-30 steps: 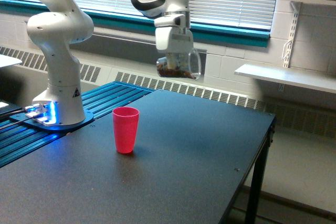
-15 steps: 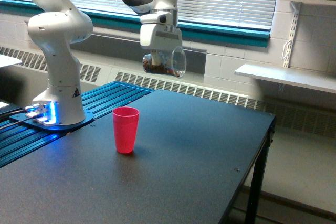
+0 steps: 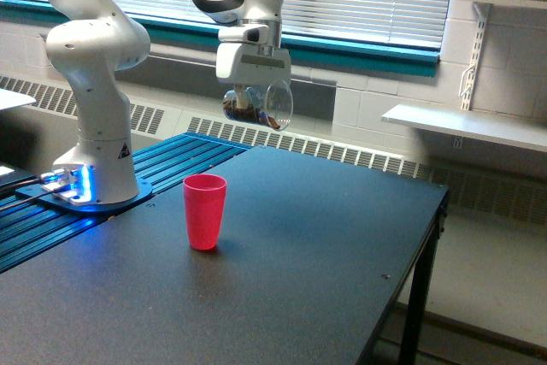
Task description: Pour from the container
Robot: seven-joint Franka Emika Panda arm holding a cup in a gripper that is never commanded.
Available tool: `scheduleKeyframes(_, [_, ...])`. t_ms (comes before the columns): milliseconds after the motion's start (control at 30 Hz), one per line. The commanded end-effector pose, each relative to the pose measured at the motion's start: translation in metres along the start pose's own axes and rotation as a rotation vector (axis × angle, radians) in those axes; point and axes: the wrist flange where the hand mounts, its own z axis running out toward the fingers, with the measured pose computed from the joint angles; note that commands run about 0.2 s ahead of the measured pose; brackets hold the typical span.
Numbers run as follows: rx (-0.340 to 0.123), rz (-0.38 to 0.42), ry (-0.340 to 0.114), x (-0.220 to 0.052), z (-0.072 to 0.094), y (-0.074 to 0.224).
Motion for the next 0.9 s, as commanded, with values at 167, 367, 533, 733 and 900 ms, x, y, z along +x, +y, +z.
scheduleKeyframes(167, [-0.009, 0.087, 0.0, -0.001, 0.0, 0.007])
scheduleKeyframes(367, [-0.016, 0.104, -0.005, 0.0, 0.002, 0.015])
scheduleKeyframes(533, [-0.014, 0.126, -0.007, 0.002, 0.004, 0.022])
scheduleKeyframes(733, [-0.006, 0.164, -0.012, 0.004, 0.007, 0.031])
scheduleKeyframes(900, [-0.014, 0.187, -0.027, 0.004, 0.011, 0.041])
